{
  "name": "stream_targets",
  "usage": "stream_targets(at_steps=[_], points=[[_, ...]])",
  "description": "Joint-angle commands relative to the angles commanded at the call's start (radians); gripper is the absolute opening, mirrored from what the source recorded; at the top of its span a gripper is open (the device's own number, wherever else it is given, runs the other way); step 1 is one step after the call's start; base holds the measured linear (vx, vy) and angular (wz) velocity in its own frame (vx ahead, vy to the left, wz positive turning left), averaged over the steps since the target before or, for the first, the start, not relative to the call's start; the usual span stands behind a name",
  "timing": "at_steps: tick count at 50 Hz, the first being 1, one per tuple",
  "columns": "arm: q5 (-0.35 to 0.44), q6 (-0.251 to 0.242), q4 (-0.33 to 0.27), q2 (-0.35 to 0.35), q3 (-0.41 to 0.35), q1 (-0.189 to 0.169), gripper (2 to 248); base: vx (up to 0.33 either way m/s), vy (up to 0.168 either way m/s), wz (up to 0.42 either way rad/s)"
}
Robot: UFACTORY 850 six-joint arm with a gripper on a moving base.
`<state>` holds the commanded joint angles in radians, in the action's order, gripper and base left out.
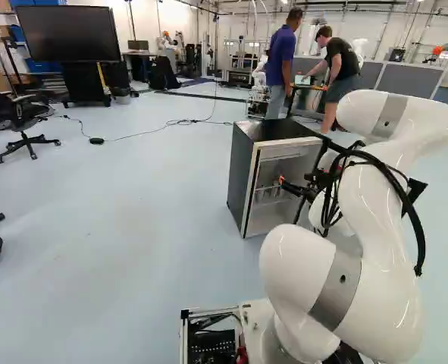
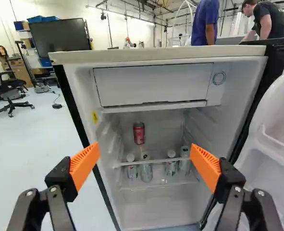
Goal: Grab a drink from the fridge
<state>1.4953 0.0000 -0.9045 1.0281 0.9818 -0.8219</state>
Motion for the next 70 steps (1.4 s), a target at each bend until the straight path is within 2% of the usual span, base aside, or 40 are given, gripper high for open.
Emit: stream_targets(at_steps=[12, 25, 41, 70], points=[[0.0, 0.0, -0.013, 0.069, 0.085, -0.013, 247, 0.0, 0.0, 0.0], [0.0, 0.0, -0.03, 0.144, 0.18, -0.008, 247, 0.0, 0.0, 0.0], [-0.007, 0.0, -0.054, 0.232, 0.298, 0.018, 247, 0.0, 0.0, 0.0], [-0.071, 0.0, -0.059, 0.324, 0.482, 0.076, 247, 0.0, 0.0, 0.0]])
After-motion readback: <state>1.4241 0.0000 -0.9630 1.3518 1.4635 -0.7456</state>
